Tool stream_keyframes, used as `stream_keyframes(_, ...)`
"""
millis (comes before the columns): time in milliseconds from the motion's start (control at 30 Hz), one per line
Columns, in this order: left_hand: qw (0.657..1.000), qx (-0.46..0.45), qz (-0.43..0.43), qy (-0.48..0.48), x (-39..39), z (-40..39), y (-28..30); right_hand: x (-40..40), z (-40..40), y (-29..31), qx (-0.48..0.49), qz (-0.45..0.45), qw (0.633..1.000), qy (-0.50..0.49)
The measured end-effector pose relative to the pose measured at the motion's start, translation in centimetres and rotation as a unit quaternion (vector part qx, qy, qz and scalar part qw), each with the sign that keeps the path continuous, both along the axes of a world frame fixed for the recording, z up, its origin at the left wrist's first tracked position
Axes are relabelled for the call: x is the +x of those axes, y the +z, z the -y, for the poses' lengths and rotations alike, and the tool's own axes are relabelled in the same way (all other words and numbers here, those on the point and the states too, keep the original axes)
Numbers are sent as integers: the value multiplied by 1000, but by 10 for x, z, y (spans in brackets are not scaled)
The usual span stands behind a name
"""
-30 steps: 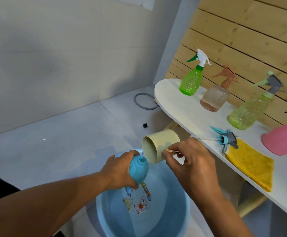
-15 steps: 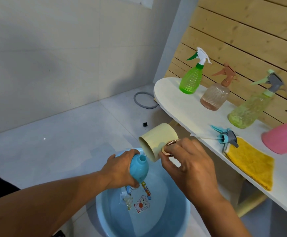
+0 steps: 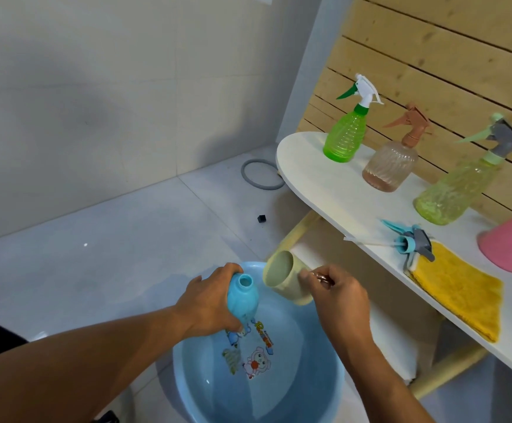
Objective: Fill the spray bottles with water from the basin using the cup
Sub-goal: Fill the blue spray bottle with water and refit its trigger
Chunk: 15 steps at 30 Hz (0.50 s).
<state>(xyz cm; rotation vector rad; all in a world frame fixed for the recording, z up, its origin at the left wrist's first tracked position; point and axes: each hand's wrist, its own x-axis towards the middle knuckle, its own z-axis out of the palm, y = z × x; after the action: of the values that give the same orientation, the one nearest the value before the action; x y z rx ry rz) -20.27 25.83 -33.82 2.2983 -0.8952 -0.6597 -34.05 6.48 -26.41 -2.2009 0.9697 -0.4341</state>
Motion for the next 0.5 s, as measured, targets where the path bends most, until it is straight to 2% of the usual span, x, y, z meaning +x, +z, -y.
stream_keyframes(200,1000,2,-8,16,3,-3,-6,7,24,-79,43,-166,985,4)
stream_keyframes(333,999,6,-27,40,6,-10,-14,3,30,-130,-12,-265,962,62)
stream_keyframes(500,998,-3,-43,54,10,-16,-19,7,31,-167,-44,-326,938,105)
